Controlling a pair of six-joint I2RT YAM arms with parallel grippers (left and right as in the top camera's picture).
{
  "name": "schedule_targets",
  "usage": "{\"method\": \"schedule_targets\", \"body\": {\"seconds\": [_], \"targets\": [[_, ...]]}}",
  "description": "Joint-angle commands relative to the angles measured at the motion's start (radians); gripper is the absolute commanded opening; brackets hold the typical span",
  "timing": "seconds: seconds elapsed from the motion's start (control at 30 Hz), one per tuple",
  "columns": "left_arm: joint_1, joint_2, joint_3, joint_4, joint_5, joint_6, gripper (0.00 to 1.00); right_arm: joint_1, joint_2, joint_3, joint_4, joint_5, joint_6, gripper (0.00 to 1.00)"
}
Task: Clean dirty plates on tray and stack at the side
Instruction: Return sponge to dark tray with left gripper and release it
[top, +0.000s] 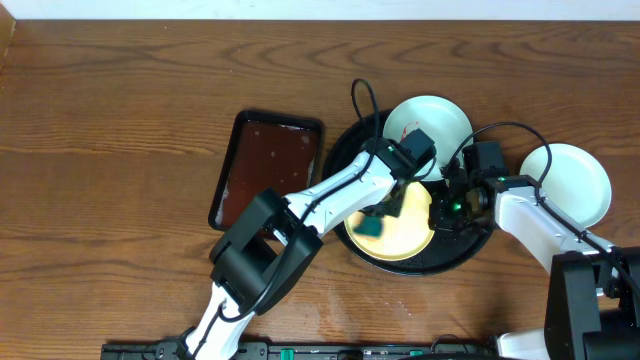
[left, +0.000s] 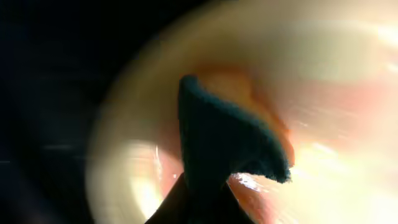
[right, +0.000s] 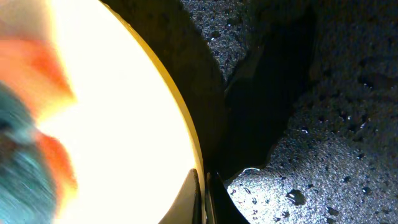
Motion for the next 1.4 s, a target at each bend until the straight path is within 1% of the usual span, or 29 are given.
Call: {"method": "schedule_targets", "body": {"seconds": [0.0, 0.07, 0.2, 0.37, 0.43, 0.6, 0.77, 0.8, 0.83, 0.87, 0.9, 0.93, 1.03, 1.13, 1.23, 1.3, 1.33, 1.37], "targets": [[0.026, 0.040, -0.032, -0.051, -0.445, -0.009, 0.08, -0.002, 0.015, -0.014, -0.014, 0.070, -0.003, 0.01], [0.026, 0.040, -0.021, -0.074, -0.483, -0.009, 0.08, -0.002, 0.015, -0.014, -0.014, 0.070, -0.003, 0.01], [0.026, 0.039, 0.022, -0.111, -0.463, -0.010, 0.08, -0.002, 0.015, -0.014, -0.013, 0.070, -0.003, 0.01], [0.025, 0.022, 0.105, -0.167, -0.262, -0.009, 0.08, -0.002, 0.015, -0.014, -0.018, 0.070, -0.003, 0.01], [0.025, -0.006, 0.136, -0.195, -0.214, -0.006, 0.08, -0.002, 0.015, -0.014, -0.016, 0.070, -0.003, 0.01], [0.041, -0.114, 0.161, -0.257, -0.182, -0.005, 0.08, -0.002, 0.015, -0.014, -0.015, 0.070, -0.004, 0.01], [0.105, -0.246, 0.160, -0.351, -0.182, 0.014, 0.08, -0.002, 0.015, -0.014, -0.003, 0.070, -0.004, 0.02], [0.125, -0.265, 0.160, -0.369, -0.182, 0.014, 0.08, -0.002, 0.015, -0.014, 0.003, 0.070, -0.004, 0.08], [0.152, -0.286, 0.159, -0.386, -0.182, 0.014, 0.08, -0.002, 0.015, -0.014, 0.010, 0.070, -0.004, 0.12], [0.177, -0.299, 0.158, -0.395, -0.182, 0.014, 0.08, -0.002, 0.015, -0.014, 0.016, 0.070, -0.004, 0.13], [0.208, -0.312, 0.153, -0.399, -0.181, 0.018, 0.08, -0.002, 0.015, -0.014, 0.024, 0.069, -0.004, 0.05], [0.233, -0.318, 0.147, -0.398, -0.181, 0.017, 0.08, -0.002, 0.015, -0.014, 0.030, 0.069, -0.004, 0.01], [0.313, -0.319, 0.109, -0.355, -0.169, 0.023, 0.08, -0.002, 0.006, -0.013, 0.033, 0.053, 0.017, 0.01], [0.378, -0.316, 0.028, -0.256, -0.058, 0.109, 0.08, -0.002, -0.032, -0.013, 0.030, 0.062, 0.053, 0.01], [0.440, -0.315, -0.065, -0.187, 0.023, 0.126, 0.08, 0.010, -0.125, -0.013, -0.007, 0.162, 0.053, 0.01], [0.470, -0.315, -0.093, -0.177, 0.051, 0.126, 0.08, 0.026, -0.184, -0.013, -0.034, 0.232, 0.053, 0.01], [0.481, -0.315, -0.100, -0.177, 0.054, 0.126, 0.09, 0.039, -0.222, -0.013, -0.048, 0.267, 0.053, 0.01], [0.494, -0.315, -0.102, -0.179, 0.055, 0.131, 0.13, 0.053, -0.257, -0.013, -0.055, 0.294, 0.053, 0.01]]}}
